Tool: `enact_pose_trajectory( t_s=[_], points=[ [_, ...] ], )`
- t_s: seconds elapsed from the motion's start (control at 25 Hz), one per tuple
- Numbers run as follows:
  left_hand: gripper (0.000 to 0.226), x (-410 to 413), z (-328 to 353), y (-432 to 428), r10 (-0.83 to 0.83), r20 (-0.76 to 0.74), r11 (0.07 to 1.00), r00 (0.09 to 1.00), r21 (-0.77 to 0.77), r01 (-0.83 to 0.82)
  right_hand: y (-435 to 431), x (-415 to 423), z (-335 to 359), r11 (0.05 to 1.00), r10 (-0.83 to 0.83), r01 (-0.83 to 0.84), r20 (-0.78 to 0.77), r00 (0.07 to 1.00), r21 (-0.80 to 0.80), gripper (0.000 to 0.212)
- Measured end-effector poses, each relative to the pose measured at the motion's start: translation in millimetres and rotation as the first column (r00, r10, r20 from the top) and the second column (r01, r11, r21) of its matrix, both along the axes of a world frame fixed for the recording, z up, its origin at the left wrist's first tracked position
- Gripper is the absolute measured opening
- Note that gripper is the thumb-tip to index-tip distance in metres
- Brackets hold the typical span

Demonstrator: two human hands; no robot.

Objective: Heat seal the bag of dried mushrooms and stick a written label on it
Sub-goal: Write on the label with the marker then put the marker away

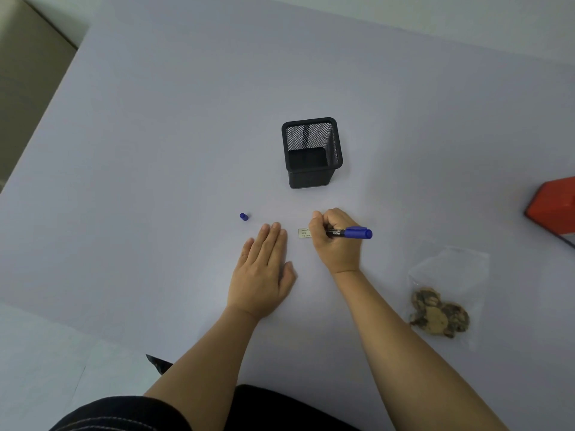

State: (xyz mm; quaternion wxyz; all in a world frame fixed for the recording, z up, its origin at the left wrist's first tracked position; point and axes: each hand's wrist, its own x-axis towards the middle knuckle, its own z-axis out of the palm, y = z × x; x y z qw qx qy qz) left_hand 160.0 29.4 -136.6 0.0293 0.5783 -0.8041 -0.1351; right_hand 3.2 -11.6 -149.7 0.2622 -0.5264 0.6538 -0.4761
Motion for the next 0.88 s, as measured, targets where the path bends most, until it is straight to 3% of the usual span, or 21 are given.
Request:
enact_pose_trajectory(
  t_s=[0.88],
  points=[
    [0.058,0.1,-1.2,-0.7,-0.002,-0.006,1.0,1.0,0.0,0.002,0.3,-0.3,-1.3,1.0,-0.014,0.015,0.019,1.0,-0.02,0.037]
  ],
)
